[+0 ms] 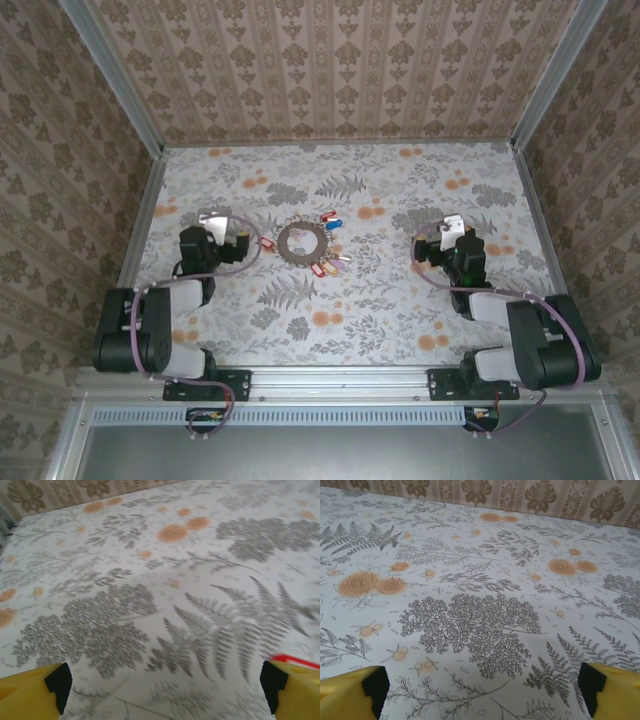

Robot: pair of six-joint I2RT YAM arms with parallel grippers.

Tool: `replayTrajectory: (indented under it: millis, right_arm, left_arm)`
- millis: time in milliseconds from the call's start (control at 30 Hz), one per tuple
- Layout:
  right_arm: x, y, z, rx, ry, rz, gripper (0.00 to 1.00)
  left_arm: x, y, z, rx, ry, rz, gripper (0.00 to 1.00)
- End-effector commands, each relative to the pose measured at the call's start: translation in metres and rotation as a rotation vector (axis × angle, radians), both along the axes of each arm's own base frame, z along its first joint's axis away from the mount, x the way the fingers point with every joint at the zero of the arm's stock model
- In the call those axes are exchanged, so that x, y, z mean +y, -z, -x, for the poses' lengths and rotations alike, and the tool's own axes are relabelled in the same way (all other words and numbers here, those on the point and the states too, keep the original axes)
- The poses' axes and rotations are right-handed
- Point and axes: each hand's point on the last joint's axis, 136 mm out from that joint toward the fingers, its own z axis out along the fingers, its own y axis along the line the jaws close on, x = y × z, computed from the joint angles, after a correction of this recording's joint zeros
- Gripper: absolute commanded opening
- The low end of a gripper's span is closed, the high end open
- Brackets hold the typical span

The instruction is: Put the keys on the keyring

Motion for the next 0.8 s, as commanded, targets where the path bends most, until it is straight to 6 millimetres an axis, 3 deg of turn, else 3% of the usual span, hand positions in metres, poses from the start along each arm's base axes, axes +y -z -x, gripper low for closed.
replayTrajectory:
  millis: [0, 133, 200, 767]
  right_arm:
    - [-0.009, -0.017, -0.015, -0.107, 0.034, -0.073, 1.0]
    - [-0.014, 0.001, -0.032, -0.007, 0.056, -0.08, 1.0]
    - [-0.012, 0.0, -0.036, -0.028, 0.036, -0.089, 1.0]
    - [-0.023, 0.001, -0.037, 0.009, 0.106, -0.095, 1.0]
  left_arm:
    - [0.021, -0.005, -0.015, -0.066, -0.074, 0.075, 1.0]
    - [0.022, -0.003, -0.016, -0.043, -0.095, 0.066, 1.0]
    - [0.022, -0.002, -0.016, -0.041, -0.097, 0.067, 1.0]
    - [0.023, -0.005, -0.015, -0.054, -0.103, 0.061, 1.0]
